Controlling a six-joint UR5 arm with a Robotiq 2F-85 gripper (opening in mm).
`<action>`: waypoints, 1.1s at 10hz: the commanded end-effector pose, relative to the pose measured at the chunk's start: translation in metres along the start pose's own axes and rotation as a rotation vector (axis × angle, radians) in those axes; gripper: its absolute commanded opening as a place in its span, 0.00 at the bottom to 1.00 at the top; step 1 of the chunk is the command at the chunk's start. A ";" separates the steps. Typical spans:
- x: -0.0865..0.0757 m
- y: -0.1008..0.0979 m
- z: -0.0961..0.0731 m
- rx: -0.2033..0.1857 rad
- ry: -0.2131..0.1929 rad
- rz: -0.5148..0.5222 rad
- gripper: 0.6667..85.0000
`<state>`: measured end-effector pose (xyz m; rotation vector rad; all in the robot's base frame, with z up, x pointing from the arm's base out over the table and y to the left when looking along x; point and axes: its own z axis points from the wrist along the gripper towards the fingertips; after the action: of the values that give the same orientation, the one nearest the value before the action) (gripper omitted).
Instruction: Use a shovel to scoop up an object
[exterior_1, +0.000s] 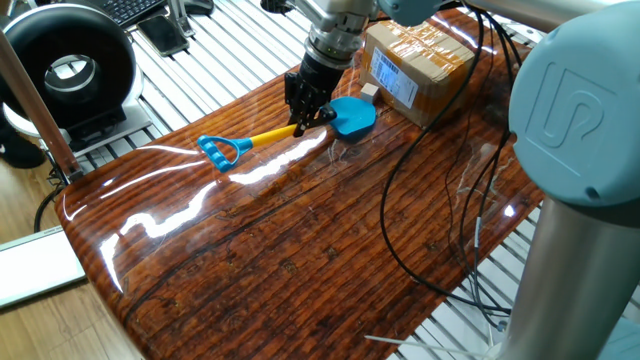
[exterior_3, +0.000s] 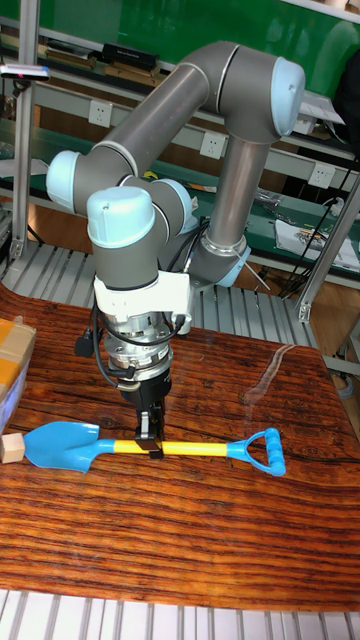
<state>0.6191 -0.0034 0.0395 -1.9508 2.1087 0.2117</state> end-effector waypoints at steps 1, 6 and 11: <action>0.002 -0.004 -0.002 0.012 0.004 0.020 0.00; 0.005 -0.003 -0.002 0.008 0.015 0.010 0.00; 0.004 -0.002 -0.002 0.007 0.013 0.012 0.00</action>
<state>0.6194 -0.0091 0.0380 -1.9562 2.1266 0.1888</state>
